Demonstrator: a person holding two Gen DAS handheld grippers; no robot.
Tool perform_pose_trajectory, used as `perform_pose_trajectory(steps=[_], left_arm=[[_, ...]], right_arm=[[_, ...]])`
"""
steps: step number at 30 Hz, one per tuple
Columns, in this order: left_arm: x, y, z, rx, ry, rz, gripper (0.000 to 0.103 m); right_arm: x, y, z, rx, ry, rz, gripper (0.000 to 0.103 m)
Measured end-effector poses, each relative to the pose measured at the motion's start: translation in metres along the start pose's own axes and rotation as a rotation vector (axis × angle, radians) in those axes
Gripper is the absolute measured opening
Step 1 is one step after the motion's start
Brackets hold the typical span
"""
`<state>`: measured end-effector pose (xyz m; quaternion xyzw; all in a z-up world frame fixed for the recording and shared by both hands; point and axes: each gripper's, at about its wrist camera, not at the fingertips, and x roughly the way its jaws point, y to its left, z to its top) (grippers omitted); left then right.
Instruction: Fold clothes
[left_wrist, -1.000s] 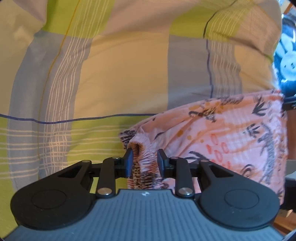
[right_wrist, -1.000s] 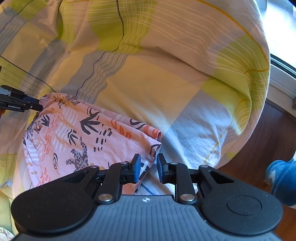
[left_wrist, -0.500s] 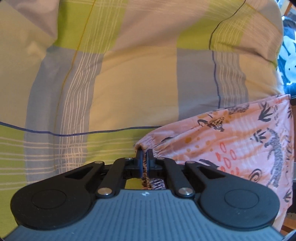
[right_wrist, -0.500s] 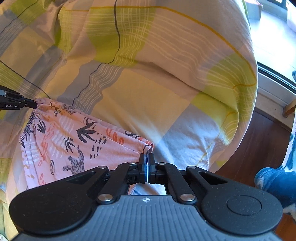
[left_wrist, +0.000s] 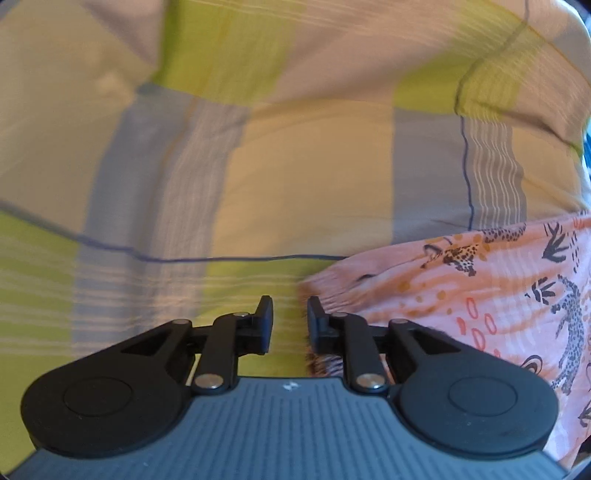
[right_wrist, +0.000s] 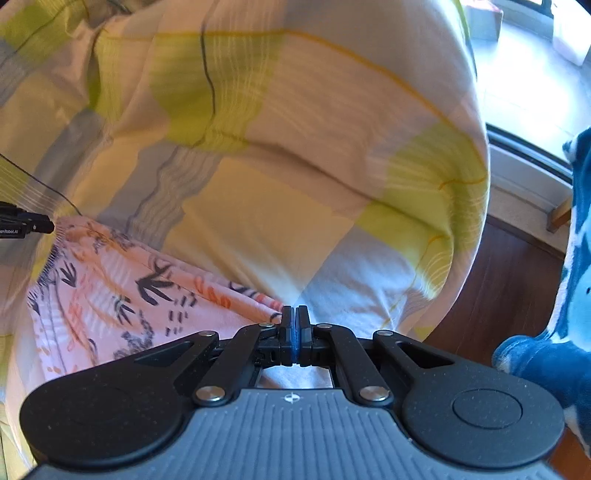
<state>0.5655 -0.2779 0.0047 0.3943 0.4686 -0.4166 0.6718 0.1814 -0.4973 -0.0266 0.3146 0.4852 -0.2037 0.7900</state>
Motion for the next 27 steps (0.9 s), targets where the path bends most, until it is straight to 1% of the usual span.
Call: perform_pose_trajectory(steps=[1,3,5,8,12,13,14,18,20,23,26,27], left_arm=[[-0.006,0.006,-0.003,-0.011,-0.006,0.001,0.017],[-0.017,0.016,-0.016,-0.038,-0.002,-0.021,0.017],[-0.029,0.026,-0.028,-0.066,0.002,-0.043,0.016],[-0.033,0.02,-0.058,-0.029,0.04,-0.091,0.016],[-0.025,0.001,-0.099,0.043,0.081,-0.12,0.016],[-0.023,-0.003,-0.107,0.048,0.082,-0.128,0.016],[-0.021,-0.007,-0.115,0.045,0.074,-0.139,0.016],[-0.02,-0.01,-0.134,0.048,0.029,-0.161,0.017],[-0.022,-0.013,-0.139,0.092,-0.007,-0.154,0.017],[-0.022,-0.019,-0.141,0.184,-0.049,-0.148,0.017],[-0.016,-0.023,-0.139,0.25,-0.061,-0.19,0.017],[-0.014,-0.025,-0.139,0.275,-0.063,-0.189,0.017]], right_arm=[[-0.007,0.003,0.0,-0.016,-0.007,0.005,0.003],[-0.018,0.013,-0.004,-0.054,-0.011,0.023,0.004],[-0.025,0.026,-0.011,-0.088,0.011,0.055,0.004],[-0.023,0.051,-0.031,-0.135,0.067,0.107,0.006],[-0.014,0.088,-0.062,-0.206,0.139,0.17,0.006],[-0.013,0.096,-0.068,-0.217,0.148,0.182,0.009],[-0.012,0.103,-0.072,-0.224,0.153,0.188,0.011],[-0.01,0.124,-0.08,-0.229,0.153,0.197,0.013],[-0.009,0.132,-0.08,-0.245,0.155,0.196,0.013],[-0.007,0.136,-0.079,-0.277,0.16,0.19,0.014],[-0.007,0.137,-0.08,-0.29,0.16,0.174,0.014],[-0.007,0.137,-0.08,-0.29,0.158,0.167,0.015]])
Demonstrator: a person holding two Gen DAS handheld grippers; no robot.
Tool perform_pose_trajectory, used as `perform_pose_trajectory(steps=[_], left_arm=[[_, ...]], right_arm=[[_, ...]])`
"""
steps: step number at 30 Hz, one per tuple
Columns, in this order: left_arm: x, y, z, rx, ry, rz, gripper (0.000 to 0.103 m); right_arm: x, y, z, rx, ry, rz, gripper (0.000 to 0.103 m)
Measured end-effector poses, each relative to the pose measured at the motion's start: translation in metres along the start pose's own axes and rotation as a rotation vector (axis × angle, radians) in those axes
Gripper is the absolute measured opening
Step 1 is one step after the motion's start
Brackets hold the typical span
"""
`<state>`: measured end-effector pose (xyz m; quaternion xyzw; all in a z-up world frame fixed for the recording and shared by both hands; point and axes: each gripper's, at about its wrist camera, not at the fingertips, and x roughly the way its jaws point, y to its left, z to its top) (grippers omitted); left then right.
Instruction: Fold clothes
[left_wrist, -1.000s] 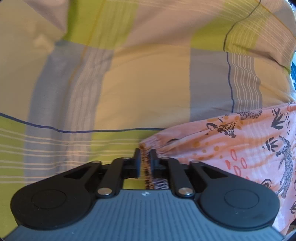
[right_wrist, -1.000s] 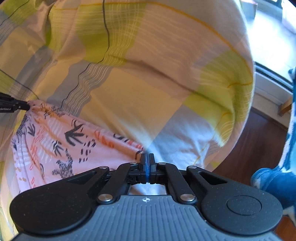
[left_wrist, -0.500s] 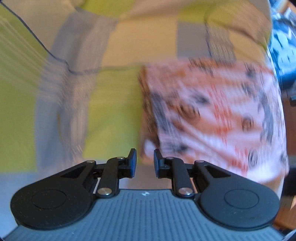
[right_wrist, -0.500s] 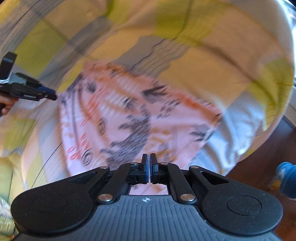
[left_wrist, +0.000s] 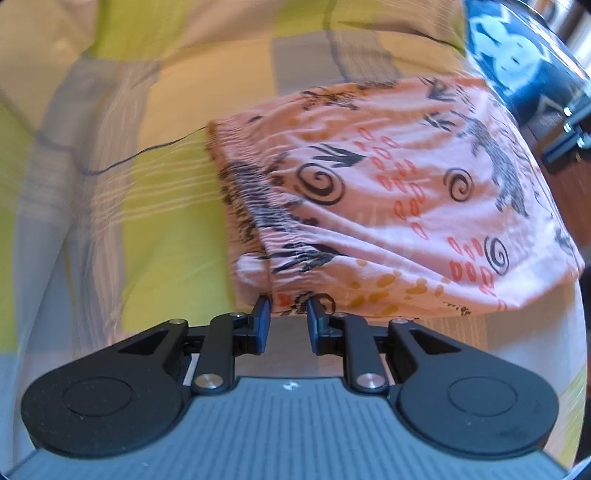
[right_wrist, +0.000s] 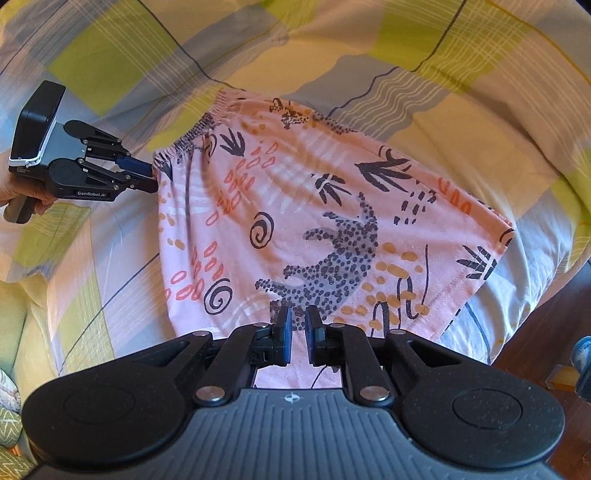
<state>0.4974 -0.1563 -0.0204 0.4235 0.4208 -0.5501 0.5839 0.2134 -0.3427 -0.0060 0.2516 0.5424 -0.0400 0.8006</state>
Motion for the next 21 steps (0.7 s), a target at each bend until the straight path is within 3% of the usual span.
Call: perform_pose_trajectory(steps=[2,3,4,7,10,12,16,18,21], left_arm=[[0.004,-0.003,0.001,0.047,-0.002,0.0,0.017],[0.004,-0.005,0.001,0.066,-0.004,0.005,0.013],[0.004,-0.006,0.001,0.087,-0.006,0.018,0.001],[-0.005,-0.004,0.0,0.169,0.0,0.053,0.0],[-0.01,0.015,-0.005,0.092,0.002,0.139,0.0],[-0.009,0.029,-0.009,0.026,0.01,0.151,0.0],[-0.018,0.033,-0.011,0.003,-0.02,0.066,0.0],[-0.022,0.03,-0.014,0.001,-0.05,0.004,0.005],[-0.018,0.02,-0.015,0.04,-0.053,-0.027,0.011]], right_arm=[[0.0,0.001,-0.003,0.005,0.001,-0.011,0.015],[0.0,0.001,-0.005,0.007,0.003,-0.016,0.015],[0.0,0.002,-0.007,0.008,0.004,-0.02,0.015],[0.0,0.006,-0.013,0.01,0.006,-0.028,0.015],[0.003,0.01,-0.019,0.015,0.006,-0.033,0.015],[0.006,0.012,-0.021,0.019,0.009,-0.033,0.015],[0.008,0.019,-0.027,0.017,0.01,-0.029,0.016],[0.01,0.022,-0.029,0.016,0.013,-0.028,0.018],[0.013,0.024,-0.032,0.014,0.024,-0.029,0.019]])
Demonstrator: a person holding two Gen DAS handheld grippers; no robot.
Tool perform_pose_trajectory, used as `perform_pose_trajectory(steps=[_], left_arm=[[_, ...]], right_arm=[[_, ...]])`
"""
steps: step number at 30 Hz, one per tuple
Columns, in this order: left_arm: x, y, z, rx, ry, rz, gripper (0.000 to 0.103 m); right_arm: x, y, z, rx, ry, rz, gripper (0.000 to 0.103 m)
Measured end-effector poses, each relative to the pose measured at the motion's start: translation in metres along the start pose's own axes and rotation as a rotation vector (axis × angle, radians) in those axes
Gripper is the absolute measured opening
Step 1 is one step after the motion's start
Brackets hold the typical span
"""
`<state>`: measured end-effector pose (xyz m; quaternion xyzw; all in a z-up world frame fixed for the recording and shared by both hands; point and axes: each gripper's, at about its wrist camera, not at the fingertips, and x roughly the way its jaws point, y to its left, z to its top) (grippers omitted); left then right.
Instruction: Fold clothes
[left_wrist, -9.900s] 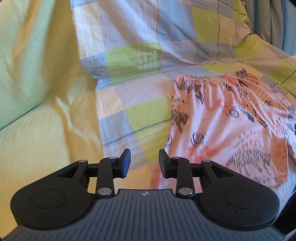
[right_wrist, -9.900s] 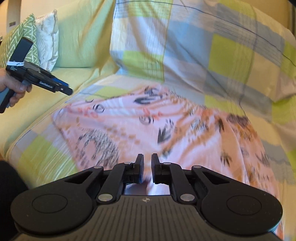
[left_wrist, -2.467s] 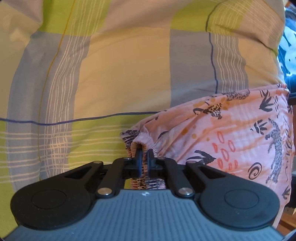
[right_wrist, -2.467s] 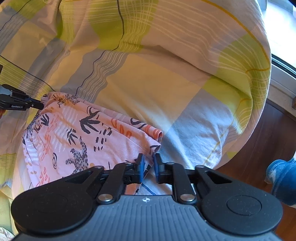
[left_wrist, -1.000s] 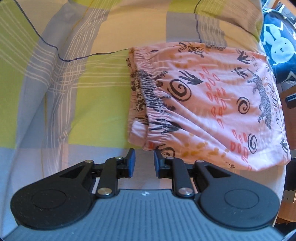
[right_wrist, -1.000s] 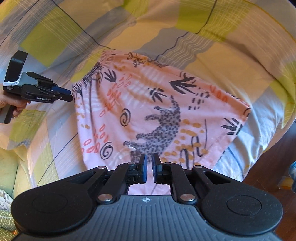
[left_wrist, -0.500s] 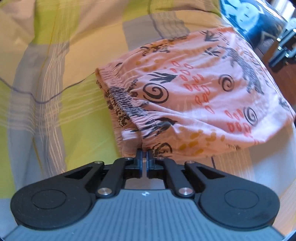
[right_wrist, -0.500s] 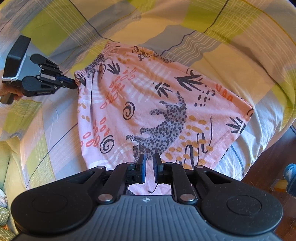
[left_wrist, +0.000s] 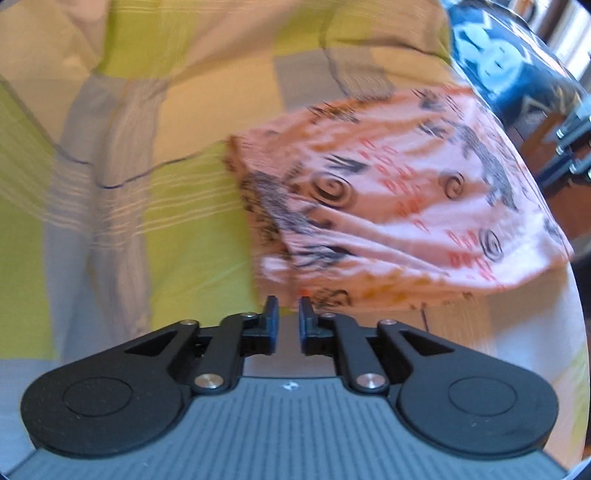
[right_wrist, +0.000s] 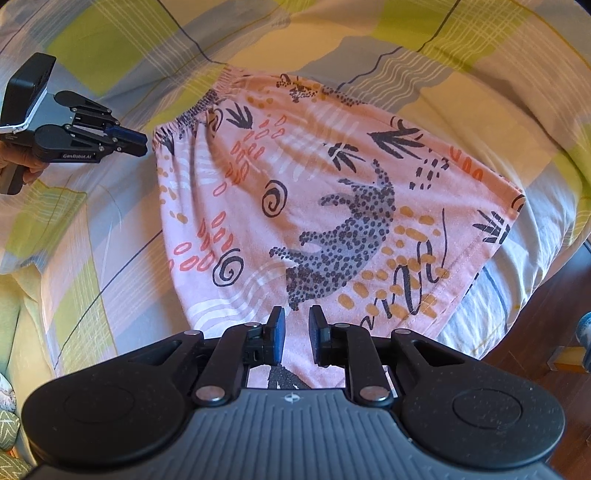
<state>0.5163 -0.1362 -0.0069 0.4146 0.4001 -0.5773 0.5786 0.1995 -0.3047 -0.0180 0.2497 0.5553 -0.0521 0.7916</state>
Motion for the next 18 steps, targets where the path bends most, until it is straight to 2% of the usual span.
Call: perform_pose_trajectory(steps=[2,5,6,7,8,12,16,18], left_arm=[[0.005,-0.005,0.002,0.011,-0.004,-0.004,0.017],[0.012,-0.012,0.004,0.017,-0.007,-0.029,0.018],[0.014,-0.015,0.006,0.033,0.001,-0.028,0.015],[0.014,-0.016,0.006,0.047,0.005,-0.021,0.0],[0.013,-0.014,0.006,0.046,0.002,-0.001,0.0],[0.009,0.008,0.001,-0.073,-0.02,0.126,0.0],[0.006,0.015,-0.004,-0.102,0.001,0.146,0.0],[-0.003,0.011,-0.006,-0.133,-0.023,0.134,0.0]], right_arm=[[0.002,0.001,-0.001,-0.003,0.005,-0.001,0.021],[0.003,0.002,-0.004,-0.012,0.015,-0.005,0.022],[0.004,0.002,-0.005,-0.014,0.018,-0.007,0.022],[0.005,0.002,-0.006,-0.016,0.021,-0.01,0.022],[0.005,0.002,-0.007,-0.016,0.024,-0.012,0.022],[0.004,-0.002,-0.01,-0.011,0.028,-0.017,0.022],[0.002,-0.004,-0.011,-0.015,0.042,-0.013,0.023],[0.001,-0.005,-0.01,-0.027,0.052,-0.004,0.025]])
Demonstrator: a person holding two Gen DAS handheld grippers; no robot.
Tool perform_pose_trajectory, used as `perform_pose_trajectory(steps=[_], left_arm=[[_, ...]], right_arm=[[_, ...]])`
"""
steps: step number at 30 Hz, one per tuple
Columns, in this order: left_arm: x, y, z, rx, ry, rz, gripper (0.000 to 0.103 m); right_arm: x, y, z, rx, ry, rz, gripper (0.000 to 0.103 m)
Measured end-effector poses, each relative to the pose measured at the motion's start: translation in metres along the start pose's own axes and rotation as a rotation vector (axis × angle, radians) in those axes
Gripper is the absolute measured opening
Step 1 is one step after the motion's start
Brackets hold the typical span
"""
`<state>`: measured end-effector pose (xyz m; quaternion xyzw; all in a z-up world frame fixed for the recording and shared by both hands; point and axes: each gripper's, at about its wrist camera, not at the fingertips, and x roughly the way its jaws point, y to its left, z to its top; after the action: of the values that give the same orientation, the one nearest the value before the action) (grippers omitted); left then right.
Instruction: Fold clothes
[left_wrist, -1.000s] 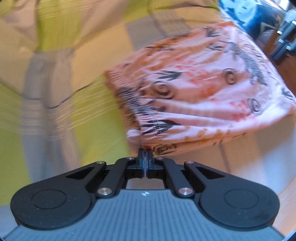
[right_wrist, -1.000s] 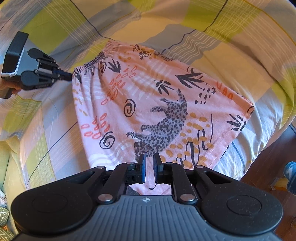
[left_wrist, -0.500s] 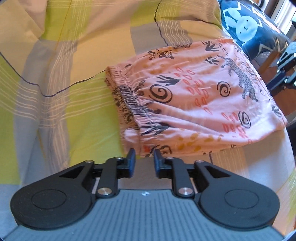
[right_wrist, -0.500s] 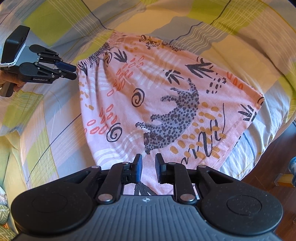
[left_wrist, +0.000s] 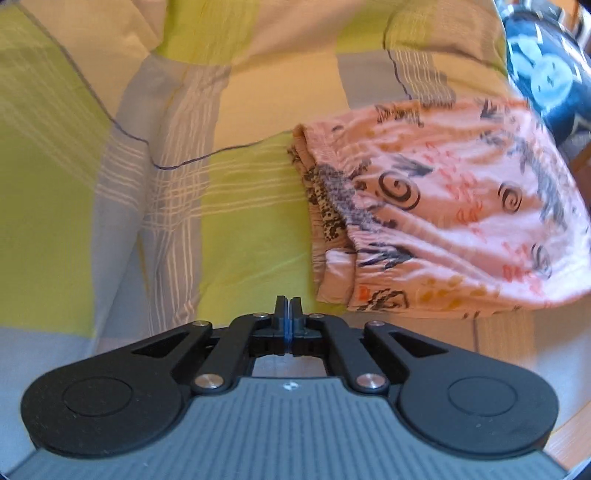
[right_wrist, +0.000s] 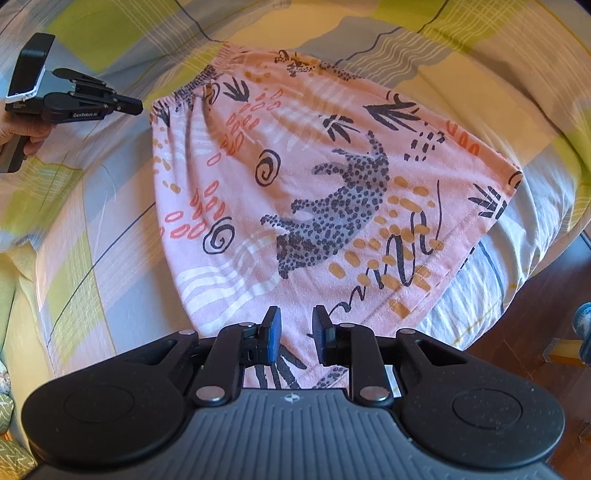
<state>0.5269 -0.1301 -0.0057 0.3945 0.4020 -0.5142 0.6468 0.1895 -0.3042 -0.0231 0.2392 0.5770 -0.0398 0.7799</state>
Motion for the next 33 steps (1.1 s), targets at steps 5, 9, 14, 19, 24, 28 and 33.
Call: perform_pose_trajectory(steps=[5,9,14,19,24,28,33], left_arm=[[-0.023,-0.028,-0.002,-0.063,-0.075,-0.079,0.005],[-0.016,-0.068,-0.002,-0.086,-0.082,-0.115,0.006],[0.017,-0.089,-0.017,-0.062,0.092,0.079,0.007],[-0.009,-0.079,-0.048,-0.276,0.023,0.15,0.007],[-0.05,-0.117,-0.071,-0.272,-0.069,0.112,0.021],[-0.068,-0.162,-0.085,-0.285,-0.139,0.087,0.023],[-0.062,-0.209,-0.093,-0.356,-0.205,0.087,0.025]], right_arm=[[0.004,0.002,0.002,-0.095,0.041,0.037,0.032],[0.018,0.011,0.005,-0.267,0.102,0.073,0.034],[0.03,0.005,-0.001,-0.458,0.194,-0.005,0.033],[0.008,-0.02,-0.003,-0.395,0.169,-0.115,0.034],[-0.037,-0.011,-0.005,-0.335,0.076,-0.121,0.035],[-0.068,0.023,-0.009,-0.38,-0.017,-0.091,0.045],[-0.058,0.058,-0.028,-0.577,-0.038,-0.045,0.045]])
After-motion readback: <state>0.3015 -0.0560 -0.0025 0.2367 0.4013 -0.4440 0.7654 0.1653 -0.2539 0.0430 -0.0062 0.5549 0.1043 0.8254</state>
